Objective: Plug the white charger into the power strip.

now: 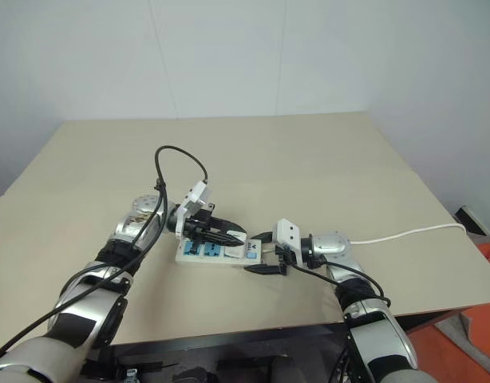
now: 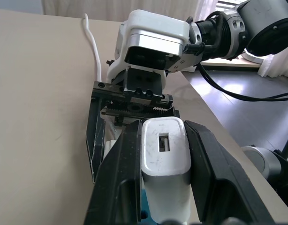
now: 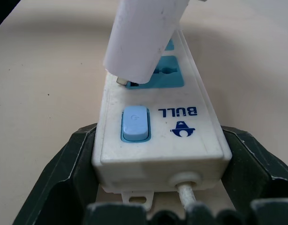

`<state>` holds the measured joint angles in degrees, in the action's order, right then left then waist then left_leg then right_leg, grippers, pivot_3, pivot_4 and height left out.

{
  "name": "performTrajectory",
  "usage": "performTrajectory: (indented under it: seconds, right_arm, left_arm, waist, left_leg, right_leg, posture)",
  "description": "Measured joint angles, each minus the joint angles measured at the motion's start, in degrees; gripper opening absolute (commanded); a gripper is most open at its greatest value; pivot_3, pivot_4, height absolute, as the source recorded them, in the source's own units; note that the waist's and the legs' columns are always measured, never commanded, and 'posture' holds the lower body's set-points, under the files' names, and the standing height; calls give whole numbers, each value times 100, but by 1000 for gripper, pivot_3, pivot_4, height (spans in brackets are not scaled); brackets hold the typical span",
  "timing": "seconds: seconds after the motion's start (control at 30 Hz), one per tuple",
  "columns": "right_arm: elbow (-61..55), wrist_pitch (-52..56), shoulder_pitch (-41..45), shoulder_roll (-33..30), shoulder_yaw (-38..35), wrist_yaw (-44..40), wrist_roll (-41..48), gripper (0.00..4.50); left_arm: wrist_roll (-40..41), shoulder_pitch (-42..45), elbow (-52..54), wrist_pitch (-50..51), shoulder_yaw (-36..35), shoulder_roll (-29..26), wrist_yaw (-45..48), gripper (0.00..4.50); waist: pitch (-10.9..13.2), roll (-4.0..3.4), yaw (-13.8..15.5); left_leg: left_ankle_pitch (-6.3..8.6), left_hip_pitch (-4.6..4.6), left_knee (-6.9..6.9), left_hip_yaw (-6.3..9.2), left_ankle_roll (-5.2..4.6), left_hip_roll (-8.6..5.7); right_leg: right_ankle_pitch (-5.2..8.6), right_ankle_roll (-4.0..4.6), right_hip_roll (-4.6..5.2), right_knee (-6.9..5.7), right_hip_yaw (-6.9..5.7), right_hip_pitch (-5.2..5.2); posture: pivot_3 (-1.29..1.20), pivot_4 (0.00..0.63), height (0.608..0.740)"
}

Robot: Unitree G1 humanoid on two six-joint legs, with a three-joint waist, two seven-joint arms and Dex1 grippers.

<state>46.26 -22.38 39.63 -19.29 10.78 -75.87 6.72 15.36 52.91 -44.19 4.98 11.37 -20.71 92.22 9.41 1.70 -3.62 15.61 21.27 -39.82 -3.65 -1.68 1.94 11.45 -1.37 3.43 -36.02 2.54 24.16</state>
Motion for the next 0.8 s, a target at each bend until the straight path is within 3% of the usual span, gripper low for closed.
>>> performTrajectory:
  seconds: [0.8]
  right_arm:
    - [39,-102,8,27,38,121,-104,3413]
  left_arm:
    - [-161,76,-277,-365,59,-114,14,1026]
  waist:
    - [-29,3,-18]
  left_leg:
    - [0,-10,3,1,0,0]
  right_leg:
    - [1,-1,0,-5,2,-4]
  posture:
    - [0,150,740]
